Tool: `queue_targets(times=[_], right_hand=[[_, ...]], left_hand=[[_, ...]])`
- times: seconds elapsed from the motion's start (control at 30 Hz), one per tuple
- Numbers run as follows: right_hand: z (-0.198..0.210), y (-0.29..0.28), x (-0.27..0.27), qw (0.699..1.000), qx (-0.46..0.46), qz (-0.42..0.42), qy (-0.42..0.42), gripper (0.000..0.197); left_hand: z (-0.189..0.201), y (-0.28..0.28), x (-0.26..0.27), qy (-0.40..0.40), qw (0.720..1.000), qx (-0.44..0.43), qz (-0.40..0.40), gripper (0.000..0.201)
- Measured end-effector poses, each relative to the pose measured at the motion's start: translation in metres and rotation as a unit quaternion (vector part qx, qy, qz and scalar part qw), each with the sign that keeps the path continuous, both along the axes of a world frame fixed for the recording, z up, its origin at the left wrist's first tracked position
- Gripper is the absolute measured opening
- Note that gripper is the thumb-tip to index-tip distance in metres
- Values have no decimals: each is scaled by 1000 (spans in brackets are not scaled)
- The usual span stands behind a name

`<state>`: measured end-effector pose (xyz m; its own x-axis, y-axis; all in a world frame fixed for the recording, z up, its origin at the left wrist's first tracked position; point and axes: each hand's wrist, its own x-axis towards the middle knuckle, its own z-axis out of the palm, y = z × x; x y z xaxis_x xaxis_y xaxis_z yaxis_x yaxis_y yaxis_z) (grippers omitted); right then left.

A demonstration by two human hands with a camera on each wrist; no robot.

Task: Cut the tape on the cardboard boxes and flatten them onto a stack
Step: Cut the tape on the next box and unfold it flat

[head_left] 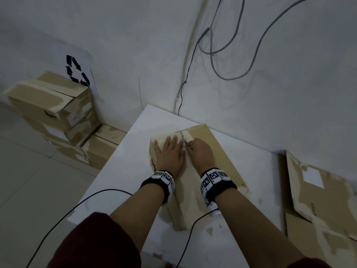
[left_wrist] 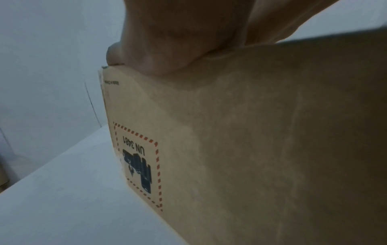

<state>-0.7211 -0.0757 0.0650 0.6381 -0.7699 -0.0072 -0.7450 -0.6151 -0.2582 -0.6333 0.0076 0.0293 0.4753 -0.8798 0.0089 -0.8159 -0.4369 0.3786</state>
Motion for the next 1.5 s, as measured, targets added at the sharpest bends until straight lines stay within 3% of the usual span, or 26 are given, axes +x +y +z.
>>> queue_targets(times=[0.23,0.43,0.57,0.67,0.9,1.03,1.17,1.23,1.37,1.5], right_hand=[[2,32,-47,1000,7,-24,5,27],[2,63,-88,995,0,-88,36,27],[3,65,-81,994,1,-108,32,24],[3,67,-79,991,2,-132,3,25],[7,82,-99,989,22,-142,-23,22],[7,102,-131,988,29,-148,-31,18],[6,115,-162,985,39,-159,-50,17],[6,119,-171,985,41,-158,-51,17],[7,123,-175,989,34,-134,-47,20],[7,127,-183,987,43,-137,-67,17]], left_hand=[[-1,2,-1,6,1000,-10,-1,50],[3,3,2,4,998,56,-41,66],[4,27,-13,-58,981,39,-179,73],[2,53,-42,-60,962,33,-266,59],[0,55,-48,-39,969,25,-243,57],[-2,54,-50,-55,970,30,-233,86],[-2,53,-53,-60,973,41,-218,90],[0,53,-55,-66,974,49,-213,84],[6,54,-58,-69,975,65,-201,53],[8,54,-62,-80,974,87,-195,51]])
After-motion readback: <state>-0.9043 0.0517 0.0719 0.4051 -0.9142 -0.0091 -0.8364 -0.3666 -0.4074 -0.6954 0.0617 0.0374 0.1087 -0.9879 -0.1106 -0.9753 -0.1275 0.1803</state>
